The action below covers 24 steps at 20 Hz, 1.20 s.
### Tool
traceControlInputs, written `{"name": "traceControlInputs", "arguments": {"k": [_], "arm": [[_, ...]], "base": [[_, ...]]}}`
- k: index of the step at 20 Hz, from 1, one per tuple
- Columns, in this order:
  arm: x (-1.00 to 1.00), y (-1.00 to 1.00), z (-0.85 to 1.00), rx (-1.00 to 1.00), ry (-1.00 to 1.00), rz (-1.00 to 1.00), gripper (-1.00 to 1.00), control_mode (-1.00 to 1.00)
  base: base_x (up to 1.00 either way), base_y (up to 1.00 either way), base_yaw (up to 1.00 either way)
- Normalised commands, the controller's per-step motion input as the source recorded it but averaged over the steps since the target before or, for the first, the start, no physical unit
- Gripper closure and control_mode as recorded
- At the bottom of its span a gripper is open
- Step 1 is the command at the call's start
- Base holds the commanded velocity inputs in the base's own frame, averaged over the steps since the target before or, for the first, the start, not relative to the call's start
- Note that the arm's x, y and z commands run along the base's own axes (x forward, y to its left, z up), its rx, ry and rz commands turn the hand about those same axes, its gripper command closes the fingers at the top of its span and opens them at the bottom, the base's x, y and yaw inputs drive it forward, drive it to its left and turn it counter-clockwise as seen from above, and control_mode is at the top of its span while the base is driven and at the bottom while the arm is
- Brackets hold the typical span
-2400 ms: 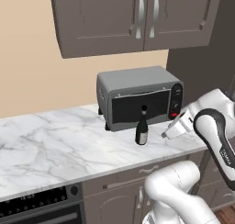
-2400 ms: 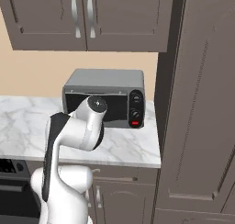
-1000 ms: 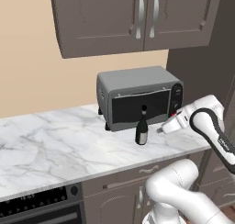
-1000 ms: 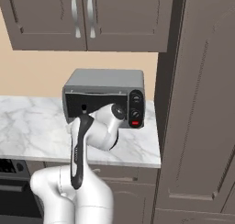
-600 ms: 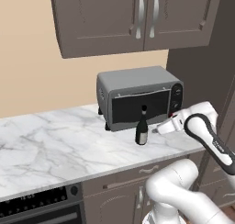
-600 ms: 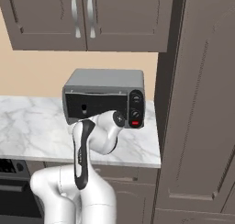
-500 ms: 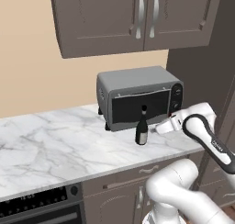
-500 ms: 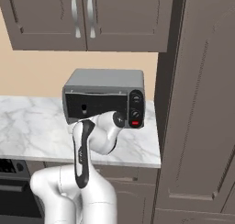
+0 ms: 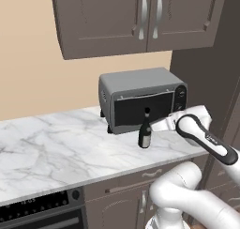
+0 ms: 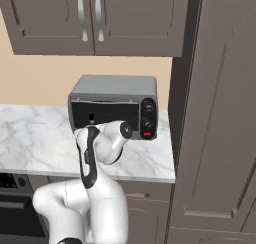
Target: There is a wine glass and glass cup on the dining counter. Place the wine bottle next to the wine glass and the juice bottle next to the glass cup.
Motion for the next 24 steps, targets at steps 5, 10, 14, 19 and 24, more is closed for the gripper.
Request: {"name": "traceControlInputs", "arguments": {"k": [5, 10, 14, 19, 24], "arm": [[0.03, -0.12, -0.06, -0.04, 0.00, 0.00, -1.00, -1.00], [0.01, 0.00, 0.00, -0.15, -0.02, 0.00, -1.00, -1.00], [0.18, 0.00, 0.00, -0.30, 0.00, -0.01, -1.00, -1.00], [0.13, 0.00, 0.00, -0.25, 0.00, -0.02, -1.00, -1.00], [0.13, 0.00, -0.01, -0.18, 0.00, -0.04, -1.00, -1.00]], "base": [[0.00, 0.00, 0.00], [0.00, 0.00, 0.00], [0.00, 0.00, 0.00], [0.00, 0.00, 0.00], [0.00, 0.00, 0.00]]}}
